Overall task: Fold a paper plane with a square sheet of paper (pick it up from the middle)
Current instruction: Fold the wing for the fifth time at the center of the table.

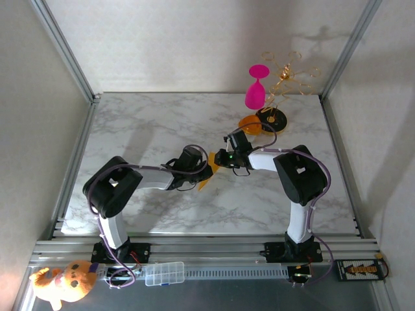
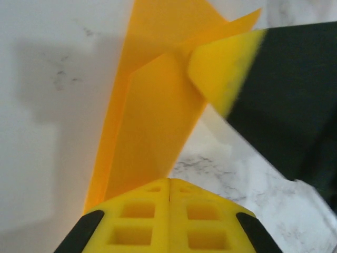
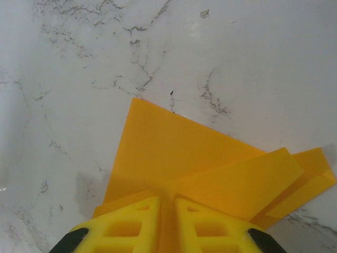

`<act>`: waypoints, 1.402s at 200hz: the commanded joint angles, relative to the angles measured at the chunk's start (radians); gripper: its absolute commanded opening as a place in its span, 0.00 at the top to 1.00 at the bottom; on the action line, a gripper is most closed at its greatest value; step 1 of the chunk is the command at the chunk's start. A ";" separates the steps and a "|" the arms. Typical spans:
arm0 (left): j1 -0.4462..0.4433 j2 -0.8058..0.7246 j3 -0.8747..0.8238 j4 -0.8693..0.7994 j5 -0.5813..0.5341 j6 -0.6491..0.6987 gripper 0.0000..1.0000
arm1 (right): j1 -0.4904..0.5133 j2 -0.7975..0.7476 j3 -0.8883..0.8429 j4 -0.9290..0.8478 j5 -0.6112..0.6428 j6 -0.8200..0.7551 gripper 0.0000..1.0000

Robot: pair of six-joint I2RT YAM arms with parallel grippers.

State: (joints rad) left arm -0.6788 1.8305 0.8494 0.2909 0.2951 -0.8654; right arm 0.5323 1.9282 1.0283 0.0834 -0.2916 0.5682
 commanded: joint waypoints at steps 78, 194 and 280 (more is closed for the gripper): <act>-0.021 0.064 0.016 -0.206 -0.048 0.094 1.00 | 0.010 -0.129 -0.036 0.023 -0.071 0.020 0.86; -0.031 0.067 0.004 -0.214 -0.082 0.082 1.00 | 0.062 -0.043 -0.086 -0.002 0.009 0.115 0.97; -0.031 0.055 -0.102 -0.188 -0.066 0.034 1.00 | -0.093 -0.039 -0.129 0.077 0.023 0.049 0.97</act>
State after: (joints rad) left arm -0.7006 1.8473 0.8333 0.2916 0.2489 -0.8055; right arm 0.5194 1.8759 0.9222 0.1616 -0.3450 0.6586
